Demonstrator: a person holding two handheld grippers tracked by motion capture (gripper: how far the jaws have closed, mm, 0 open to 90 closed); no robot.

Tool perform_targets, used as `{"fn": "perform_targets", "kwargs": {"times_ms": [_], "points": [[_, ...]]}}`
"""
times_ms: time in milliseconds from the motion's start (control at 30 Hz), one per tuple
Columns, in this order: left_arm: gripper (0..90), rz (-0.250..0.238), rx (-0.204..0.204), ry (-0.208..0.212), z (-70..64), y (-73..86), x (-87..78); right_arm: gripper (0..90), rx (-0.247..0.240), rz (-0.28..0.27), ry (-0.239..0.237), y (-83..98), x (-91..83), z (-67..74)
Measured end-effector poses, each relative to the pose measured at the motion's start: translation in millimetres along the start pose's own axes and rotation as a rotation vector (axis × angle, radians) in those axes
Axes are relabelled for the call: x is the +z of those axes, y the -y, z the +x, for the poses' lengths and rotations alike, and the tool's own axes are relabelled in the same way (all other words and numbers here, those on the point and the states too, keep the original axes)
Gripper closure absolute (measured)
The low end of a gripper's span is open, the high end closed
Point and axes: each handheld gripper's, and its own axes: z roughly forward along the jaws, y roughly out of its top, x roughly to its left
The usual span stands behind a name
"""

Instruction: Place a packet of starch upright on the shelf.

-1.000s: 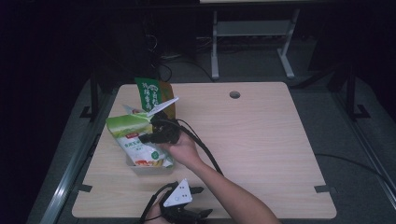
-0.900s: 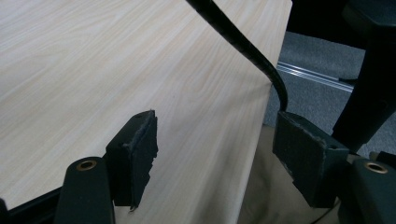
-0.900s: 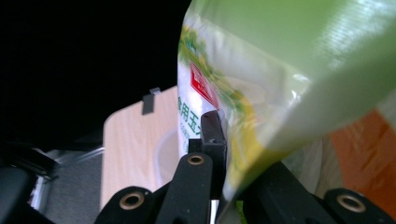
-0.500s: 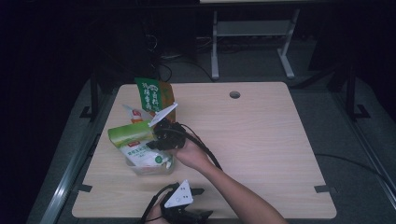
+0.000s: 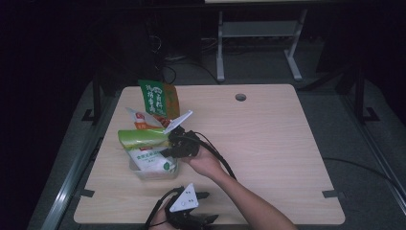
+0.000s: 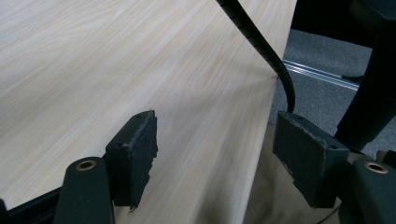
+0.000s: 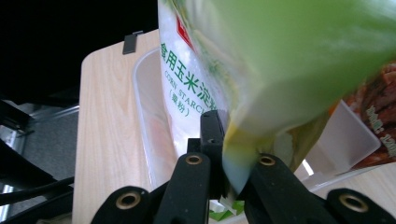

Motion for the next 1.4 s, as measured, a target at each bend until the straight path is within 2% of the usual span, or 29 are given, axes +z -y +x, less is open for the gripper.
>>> {"fn": "perform_targets", "kwargs": {"times_ms": [167,300,500,700,900,1133,1400], "points": [[29.9,0.004,-0.003,-0.012,2.2,-0.3,-0.1,86.2,-0.007,-0.001,-0.008,0.5,-1.2,0.0],[29.4,-0.003,-0.011,-0.023,5.0,-0.8,-0.6,73.4,0.01,-0.021,-0.037,2.6,-7.7,-2.3],[28.4,-0.011,-0.016,-0.042,8.8,-2.3,-1.8,61.7,0.012,-0.064,-0.049,7.2,-28.4,-6.5],[28.0,-0.01,-0.022,-0.052,12.4,-4.4,-1.2,55.7,0.045,-0.077,-0.024,18.8,-54.5,-14.5],[27.2,-0.013,-0.019,-0.067,16.5,-6.8,0.4,51.4,0.065,-0.074,0.022,32.2,-75.7,-23.5],[26.8,-0.005,-0.023,-0.07,19.1,-7.4,2.4,45.9,0.098,-0.067,0.052,47.6,-91.9,-35.1],[26.6,-0.018,-0.032,-0.077,22.3,-10.0,2.9,42.5,0.135,-0.057,0.087,64.4,-106.2,-49.7]]}}
